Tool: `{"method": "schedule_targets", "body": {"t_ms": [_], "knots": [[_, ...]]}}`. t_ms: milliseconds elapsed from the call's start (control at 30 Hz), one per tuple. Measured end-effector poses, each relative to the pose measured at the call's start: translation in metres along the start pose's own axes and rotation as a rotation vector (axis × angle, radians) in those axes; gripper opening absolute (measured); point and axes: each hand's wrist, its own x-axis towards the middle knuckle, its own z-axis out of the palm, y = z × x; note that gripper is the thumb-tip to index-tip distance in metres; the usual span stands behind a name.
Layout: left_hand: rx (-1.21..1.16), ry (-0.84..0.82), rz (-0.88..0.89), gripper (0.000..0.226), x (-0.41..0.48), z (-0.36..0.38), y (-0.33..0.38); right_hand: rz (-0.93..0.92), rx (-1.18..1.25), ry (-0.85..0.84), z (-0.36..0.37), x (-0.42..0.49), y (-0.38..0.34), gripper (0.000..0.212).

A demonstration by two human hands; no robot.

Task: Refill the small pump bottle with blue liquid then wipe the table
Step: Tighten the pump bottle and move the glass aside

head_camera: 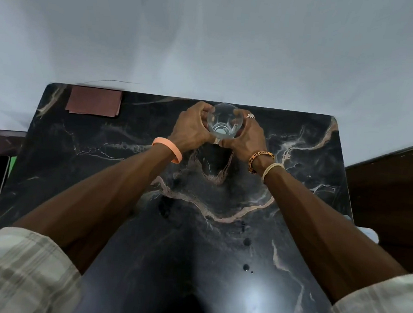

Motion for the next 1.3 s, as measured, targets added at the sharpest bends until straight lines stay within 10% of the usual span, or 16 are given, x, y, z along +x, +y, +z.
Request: {"method": "schedule_targets", "body": {"t_ms": [1067,1300], "knots": [[0.2,-0.044,-0.042,0.078,0.061,-0.003,-0.013,0.135,0.003,0.034,0.032,0.066,0.004,0.099],[0.216,0.156,-0.221,0.072,0.033,-0.003,-0.012,0.165,-0.062,0.035,0.016,0.04,0.011,0.112]]}}
